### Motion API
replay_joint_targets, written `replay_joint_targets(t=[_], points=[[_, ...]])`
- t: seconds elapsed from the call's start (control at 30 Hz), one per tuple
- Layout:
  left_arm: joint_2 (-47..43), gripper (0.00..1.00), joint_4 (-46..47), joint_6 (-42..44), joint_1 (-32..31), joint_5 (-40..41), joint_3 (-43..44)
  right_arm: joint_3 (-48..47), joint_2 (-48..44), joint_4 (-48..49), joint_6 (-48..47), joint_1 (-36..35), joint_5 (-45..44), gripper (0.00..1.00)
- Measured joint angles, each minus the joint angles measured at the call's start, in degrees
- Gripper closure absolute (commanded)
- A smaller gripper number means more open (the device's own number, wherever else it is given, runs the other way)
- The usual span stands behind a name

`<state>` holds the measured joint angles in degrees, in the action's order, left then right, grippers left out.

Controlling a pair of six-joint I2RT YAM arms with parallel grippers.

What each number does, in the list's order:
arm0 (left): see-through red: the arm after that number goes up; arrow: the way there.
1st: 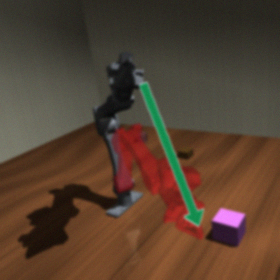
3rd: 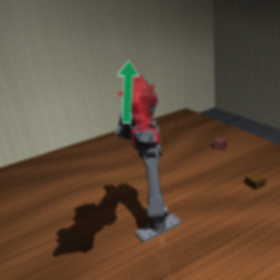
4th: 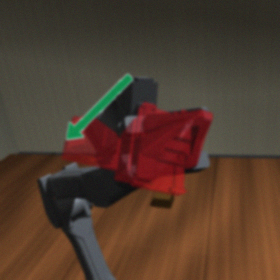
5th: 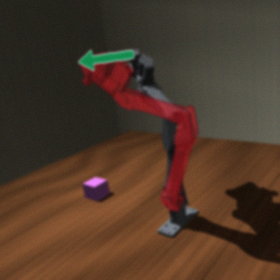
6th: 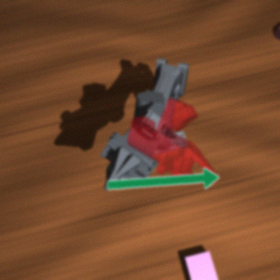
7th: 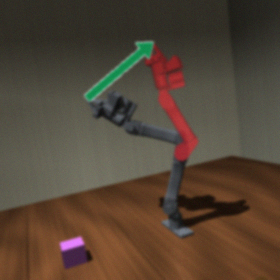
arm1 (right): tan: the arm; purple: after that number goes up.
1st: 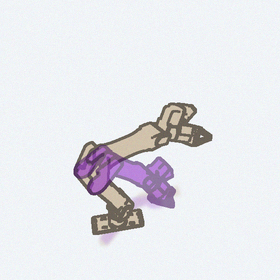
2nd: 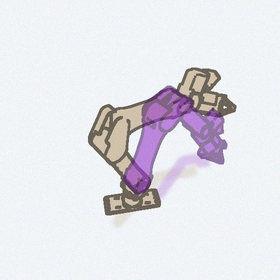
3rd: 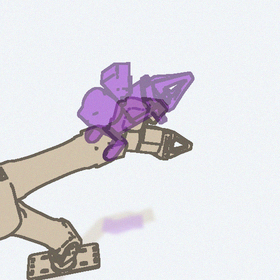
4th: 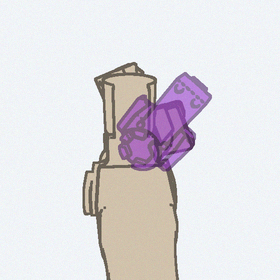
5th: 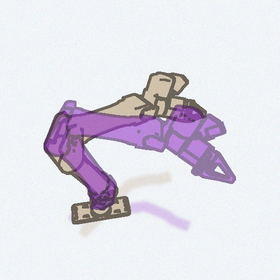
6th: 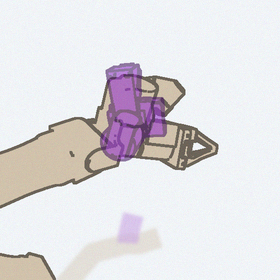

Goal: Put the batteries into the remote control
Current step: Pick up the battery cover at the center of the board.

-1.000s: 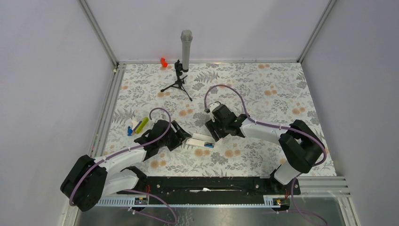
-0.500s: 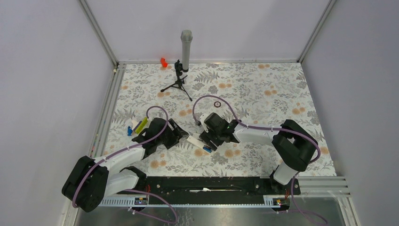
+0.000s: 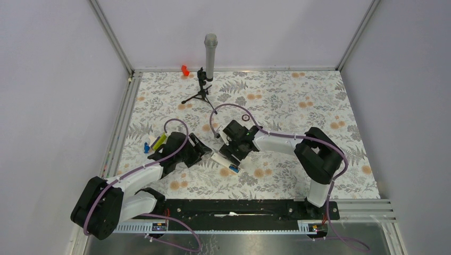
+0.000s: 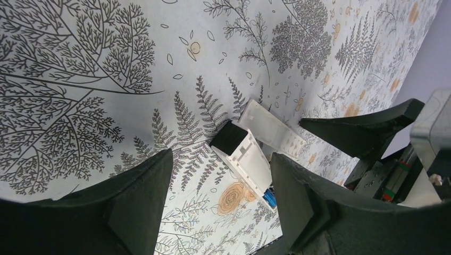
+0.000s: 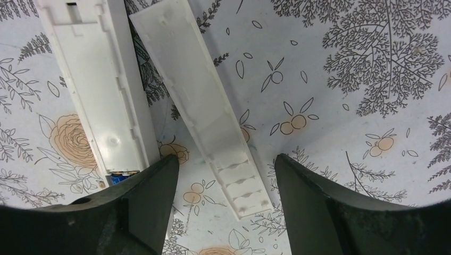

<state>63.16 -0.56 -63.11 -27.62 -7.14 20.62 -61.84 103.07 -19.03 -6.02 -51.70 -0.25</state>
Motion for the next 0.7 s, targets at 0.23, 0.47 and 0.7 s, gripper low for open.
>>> replay_joint_targets(t=[0.23, 0.47, 0.7], points=[[-0.15, 0.29, -0.02, 0.79, 0.85, -1.01, 0.02, -5.84, 3.72, -7.17, -2.34, 1.03, 2.08, 0.34], [-1.75, 0.29, -0.07, 1.95, 2.27, -1.36, 0.02, -7.67, 4.94, -12.02, -4.90, 1.03, 0.96, 0.49], [-2.45, 0.29, -0.33, 3.61, 3.23, -1.25, 1.75, -8.35, 5.40, -15.02, -5.66, 0.28, -0.15, 0.54]])
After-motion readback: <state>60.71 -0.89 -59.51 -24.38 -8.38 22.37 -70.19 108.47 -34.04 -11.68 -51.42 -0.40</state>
